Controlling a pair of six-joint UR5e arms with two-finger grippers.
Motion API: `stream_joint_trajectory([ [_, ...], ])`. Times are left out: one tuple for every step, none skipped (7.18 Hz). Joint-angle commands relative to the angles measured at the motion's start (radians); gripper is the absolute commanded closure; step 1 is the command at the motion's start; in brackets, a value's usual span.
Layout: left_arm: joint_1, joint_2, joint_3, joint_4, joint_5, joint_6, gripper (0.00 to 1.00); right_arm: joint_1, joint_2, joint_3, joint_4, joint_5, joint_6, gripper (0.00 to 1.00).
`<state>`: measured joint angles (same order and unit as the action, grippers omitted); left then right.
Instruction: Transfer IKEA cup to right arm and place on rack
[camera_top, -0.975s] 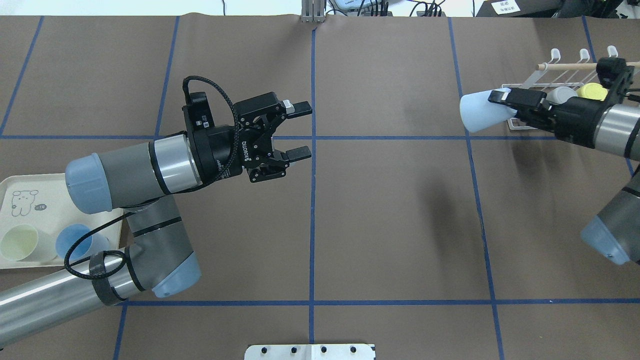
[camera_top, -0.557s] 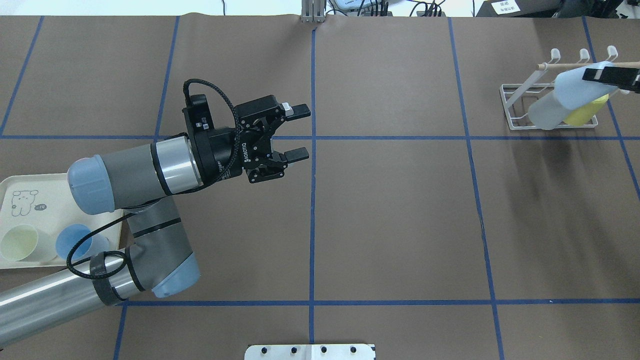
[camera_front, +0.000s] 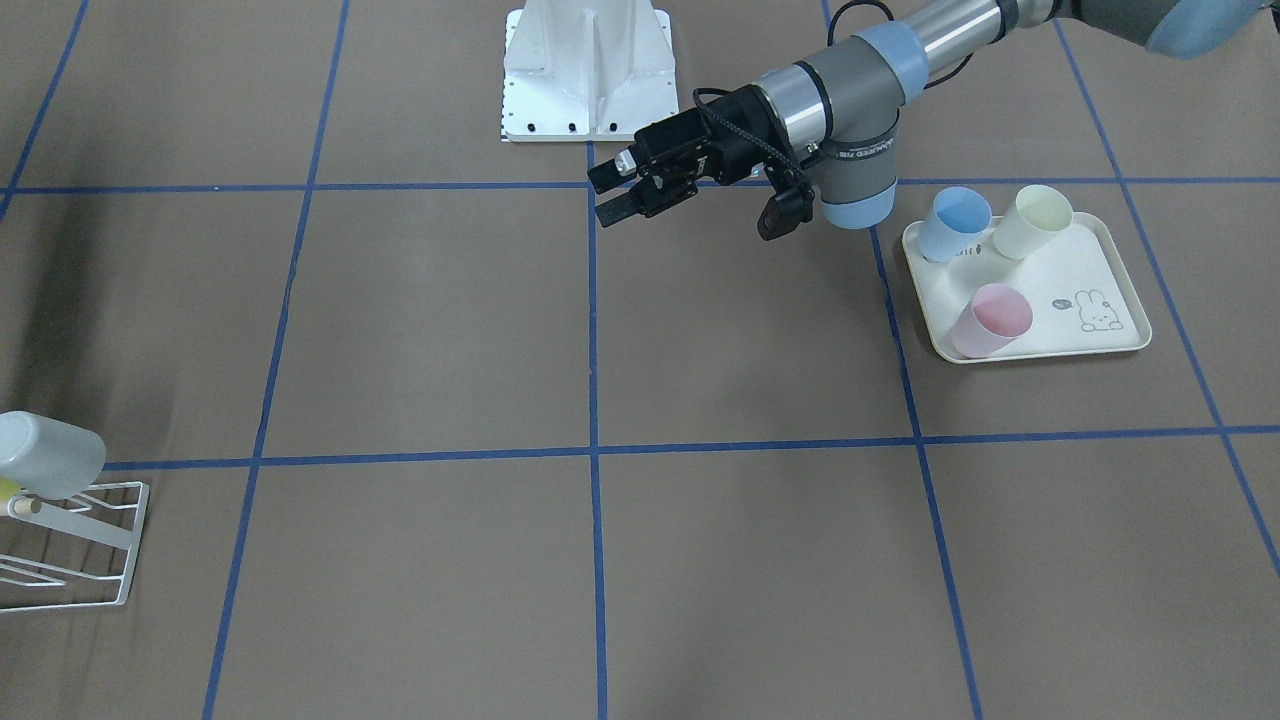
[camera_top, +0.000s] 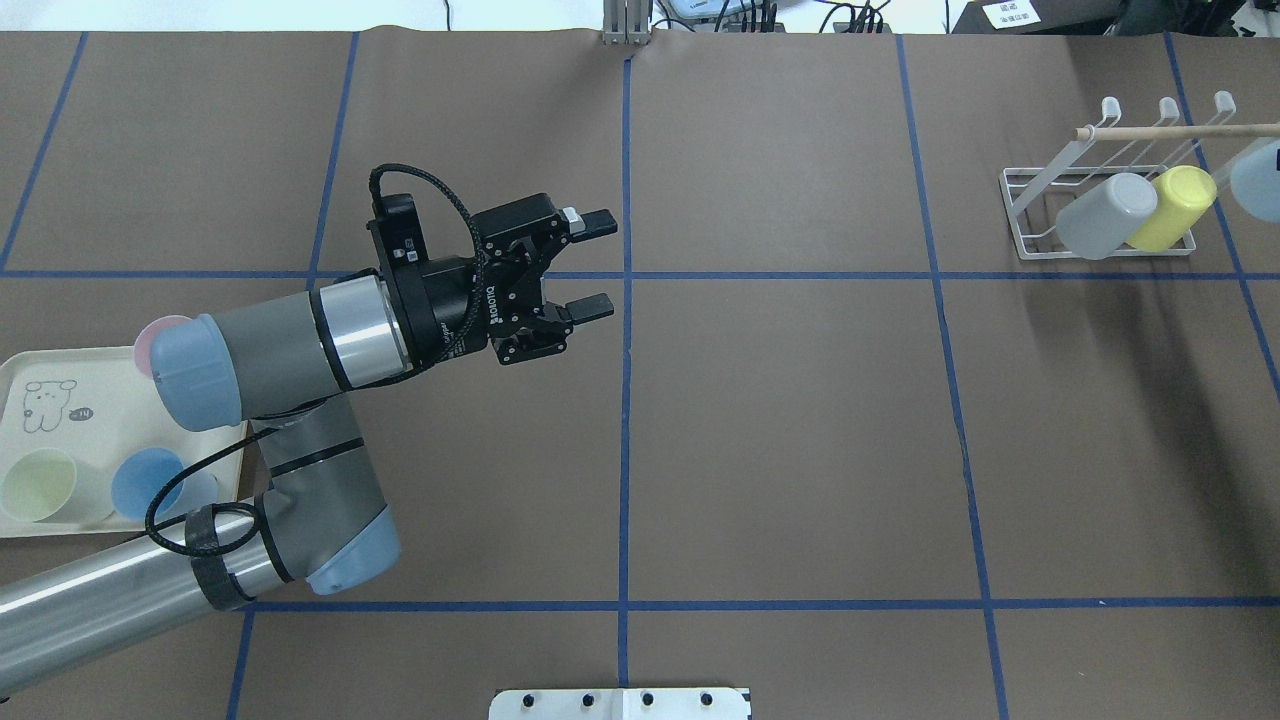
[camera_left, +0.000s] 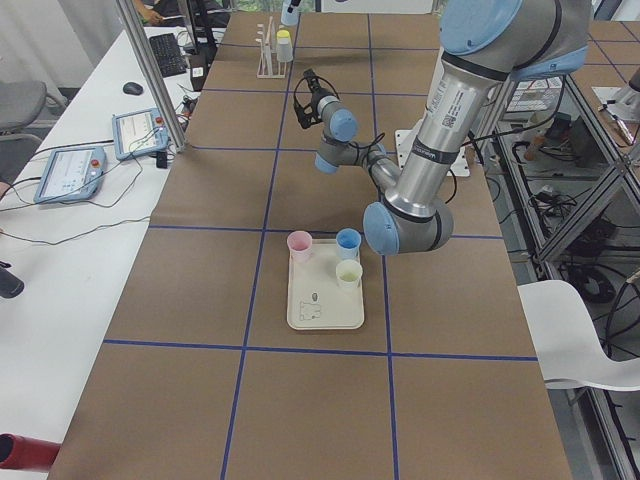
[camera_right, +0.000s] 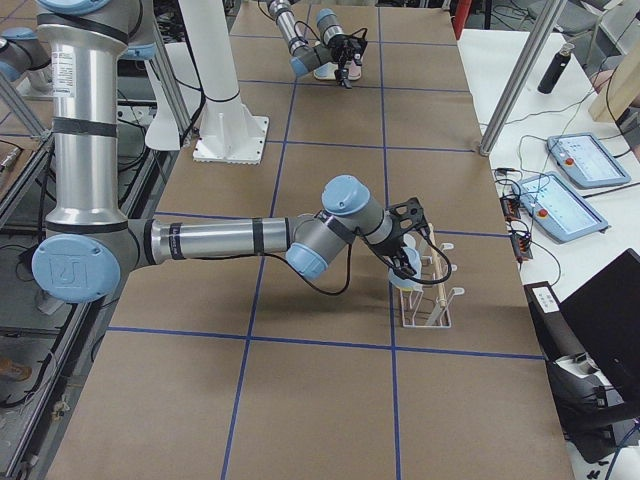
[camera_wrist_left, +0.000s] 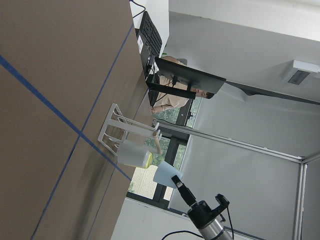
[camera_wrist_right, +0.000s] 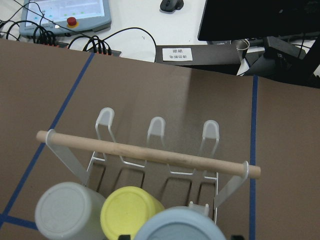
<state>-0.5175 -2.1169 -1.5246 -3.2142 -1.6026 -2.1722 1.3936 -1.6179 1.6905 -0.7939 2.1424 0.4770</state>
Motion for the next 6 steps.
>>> stream_joint_trajectory([
  [0.001,0.000,0.012,0.000,0.001,0.046,0.01,0.005,0.041,-0.020,-0.092,0.010,-0.024,1.00],
  [0.007,-0.002,0.018,0.000,0.003,0.060,0.01,0.005,0.079,-0.072,-0.088,0.010,-0.024,1.00],
  [0.007,0.000,0.018,0.000,0.003,0.061,0.01,0.005,0.104,-0.101,-0.085,0.007,-0.024,1.00],
  [0.007,-0.002,0.020,0.000,0.003,0.061,0.01,0.005,0.105,-0.106,-0.085,0.005,-0.024,1.00],
  [0.007,0.000,0.020,0.000,0.001,0.061,0.01,0.005,0.111,-0.109,-0.085,0.004,-0.024,1.00],
  [0.008,-0.003,0.027,0.000,0.003,0.061,0.01,0.005,0.111,-0.117,-0.085,0.004,-0.024,1.00],
])
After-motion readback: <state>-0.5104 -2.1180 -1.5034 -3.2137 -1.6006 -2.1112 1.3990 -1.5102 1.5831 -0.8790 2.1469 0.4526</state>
